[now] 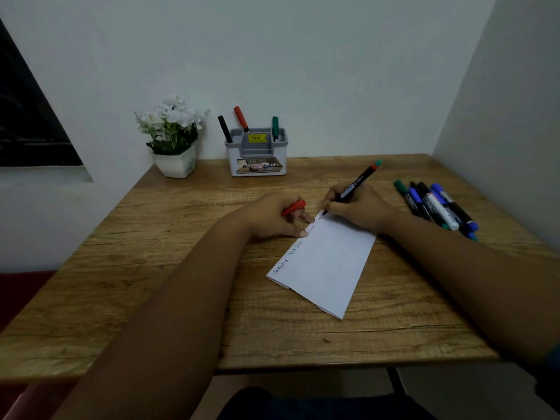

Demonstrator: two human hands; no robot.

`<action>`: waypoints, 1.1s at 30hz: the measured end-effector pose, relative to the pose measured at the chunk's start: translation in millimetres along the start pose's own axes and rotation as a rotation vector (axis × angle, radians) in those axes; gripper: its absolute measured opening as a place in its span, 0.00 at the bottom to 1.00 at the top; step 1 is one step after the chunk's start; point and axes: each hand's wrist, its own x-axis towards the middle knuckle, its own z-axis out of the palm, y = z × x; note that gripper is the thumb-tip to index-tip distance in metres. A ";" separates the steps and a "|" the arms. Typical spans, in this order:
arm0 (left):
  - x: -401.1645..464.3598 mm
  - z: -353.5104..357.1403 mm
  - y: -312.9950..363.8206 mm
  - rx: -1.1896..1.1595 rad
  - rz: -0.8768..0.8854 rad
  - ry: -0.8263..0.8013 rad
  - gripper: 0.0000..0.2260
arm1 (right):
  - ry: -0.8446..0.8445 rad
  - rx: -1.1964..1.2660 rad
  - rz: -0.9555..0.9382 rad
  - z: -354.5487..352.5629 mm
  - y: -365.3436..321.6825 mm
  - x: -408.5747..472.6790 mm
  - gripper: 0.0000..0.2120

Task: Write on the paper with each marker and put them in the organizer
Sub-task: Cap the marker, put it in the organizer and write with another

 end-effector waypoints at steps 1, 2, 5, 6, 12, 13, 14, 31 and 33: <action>0.2 0.1 -0.2 0.000 -0.003 -0.002 0.13 | 0.005 0.002 0.003 0.1 0.4 0.2 0.04; 0.3 0.4 -0.5 -0.007 -0.006 -0.002 0.13 | 0.016 0.011 0.009 0.3 0.9 0.1 0.04; 1.1 1.0 -1.9 -0.040 -0.015 -0.005 0.13 | 0.057 0.057 0.038 0.9 2.6 0.2 0.05; 1.6 0.9 -2.2 -0.042 -0.015 -0.008 0.13 | 0.055 0.047 0.038 1.0 2.1 -0.1 0.05; 3.2 0.2 -3.9 -0.026 -0.013 -0.011 0.13 | 0.038 0.009 0.034 0.0 1.0 0.8 0.04; 3.1 0.4 -4.1 -0.023 -0.010 -0.011 0.13 | 0.040 0.011 0.034 0.0 1.0 0.7 0.04; 2.8 0.4 -4.1 -0.019 -0.005 -0.011 0.13 | 0.038 0.011 0.032 0.2 0.1 0.4 0.04; 0.8 1.7 3.3 -0.319 -0.073 0.331 0.08 | 0.228 0.817 0.175 -9.1 -27.6 -12.6 0.07; 0.5 1.0 6.3 -0.387 -0.054 0.335 0.06 | 0.142 0.941 0.207 -8.9 -29.6 -12.8 0.12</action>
